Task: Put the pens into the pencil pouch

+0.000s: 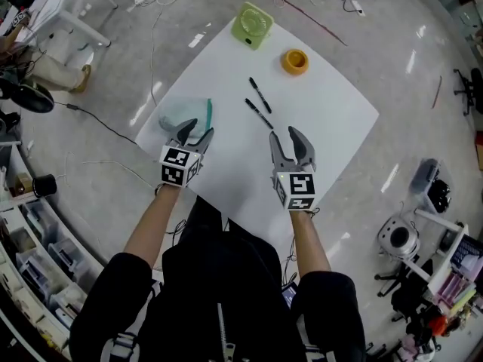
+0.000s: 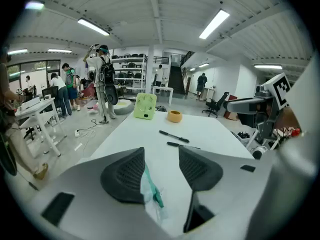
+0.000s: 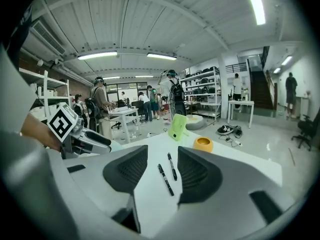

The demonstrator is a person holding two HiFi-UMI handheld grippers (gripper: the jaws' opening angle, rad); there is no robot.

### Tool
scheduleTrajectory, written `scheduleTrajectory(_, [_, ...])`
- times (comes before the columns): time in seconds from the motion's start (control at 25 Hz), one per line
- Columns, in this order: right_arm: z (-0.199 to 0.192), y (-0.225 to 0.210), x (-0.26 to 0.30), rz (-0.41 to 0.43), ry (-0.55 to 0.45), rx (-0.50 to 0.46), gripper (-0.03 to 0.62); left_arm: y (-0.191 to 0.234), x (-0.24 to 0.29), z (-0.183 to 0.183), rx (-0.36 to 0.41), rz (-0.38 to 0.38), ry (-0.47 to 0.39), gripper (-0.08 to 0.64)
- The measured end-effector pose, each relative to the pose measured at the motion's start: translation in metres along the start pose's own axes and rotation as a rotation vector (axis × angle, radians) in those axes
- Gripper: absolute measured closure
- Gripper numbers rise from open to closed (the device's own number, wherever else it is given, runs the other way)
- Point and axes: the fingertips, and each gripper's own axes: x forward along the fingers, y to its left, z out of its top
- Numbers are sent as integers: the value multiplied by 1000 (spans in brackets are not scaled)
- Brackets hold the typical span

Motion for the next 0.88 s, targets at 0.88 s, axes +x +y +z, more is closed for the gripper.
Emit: scheduleTrajectory(0.88, [-54,-5,26,-5,151,50,409,37,70,-86,-1,104,283,490])
